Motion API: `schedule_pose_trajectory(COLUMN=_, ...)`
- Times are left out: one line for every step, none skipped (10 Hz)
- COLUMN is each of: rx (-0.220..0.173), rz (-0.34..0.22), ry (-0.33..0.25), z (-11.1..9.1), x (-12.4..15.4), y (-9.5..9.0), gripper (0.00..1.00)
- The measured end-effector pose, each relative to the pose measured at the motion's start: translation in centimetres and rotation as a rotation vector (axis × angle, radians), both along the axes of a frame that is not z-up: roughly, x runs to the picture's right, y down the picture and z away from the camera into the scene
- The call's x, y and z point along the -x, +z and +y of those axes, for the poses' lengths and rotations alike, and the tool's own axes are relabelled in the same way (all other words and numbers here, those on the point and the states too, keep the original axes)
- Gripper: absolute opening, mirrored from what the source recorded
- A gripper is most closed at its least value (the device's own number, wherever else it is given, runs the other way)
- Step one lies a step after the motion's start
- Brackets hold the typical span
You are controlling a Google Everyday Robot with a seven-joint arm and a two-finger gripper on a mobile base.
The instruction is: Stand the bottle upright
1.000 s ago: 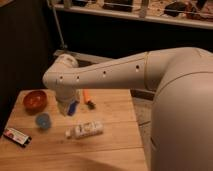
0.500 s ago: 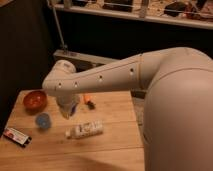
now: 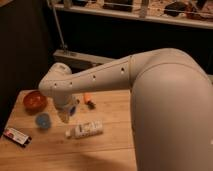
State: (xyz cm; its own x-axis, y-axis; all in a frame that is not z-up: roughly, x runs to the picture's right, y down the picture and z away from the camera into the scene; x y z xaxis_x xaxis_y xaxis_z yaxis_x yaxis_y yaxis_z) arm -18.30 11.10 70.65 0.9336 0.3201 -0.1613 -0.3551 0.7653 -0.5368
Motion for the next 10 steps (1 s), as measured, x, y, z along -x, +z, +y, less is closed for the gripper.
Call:
schedule_pose_trajectory(rx=0.0, rz=0.0, ry=0.001, z=0.0, x=0.0, y=0.0, gripper=0.65)
schedule_pose_trajectory(rx=0.0, rz=0.001, ry=0.001, z=0.0, x=0.0, y=0.0, gripper=0.65)
schedule_pose_trajectory(rx=0.0, rz=0.0, ry=0.0, z=0.0, x=0.0, y=0.0, gripper=0.65)
schedule_pose_trajectory(rx=-0.003, rz=-0.005, ry=-0.001, z=0.0, x=0.0, y=-0.1, gripper=0.65)
schedule_pose_trajectory(rx=-0.023, rz=-0.015, ry=-0.016, z=-0.3, x=0.1, y=-0.1, gripper=0.65)
schedule_pose_trajectory(rx=-0.086, rz=-0.049, ry=-0.079, z=-0.9, x=0.6, y=-0.1, gripper=0.65)
schedule_pose_trajectory(rx=-0.127, rz=-0.077, ry=-0.128, z=-1.3, x=1.1, y=-0.1, gripper=0.65)
schedule_pose_trajectory(rx=-0.185, rz=-0.126, ry=-0.207, z=-1.6, x=1.9, y=-0.2, gripper=0.65)
schedule_pose_trajectory(rx=-0.232, rz=-0.179, ry=-0.289, z=-1.4, x=2.6, y=-0.4, gripper=0.65)
schedule_pose_trajectory(rx=-0.245, rz=-0.212, ry=-0.339, z=-0.6, x=2.9, y=-0.5, gripper=0.65)
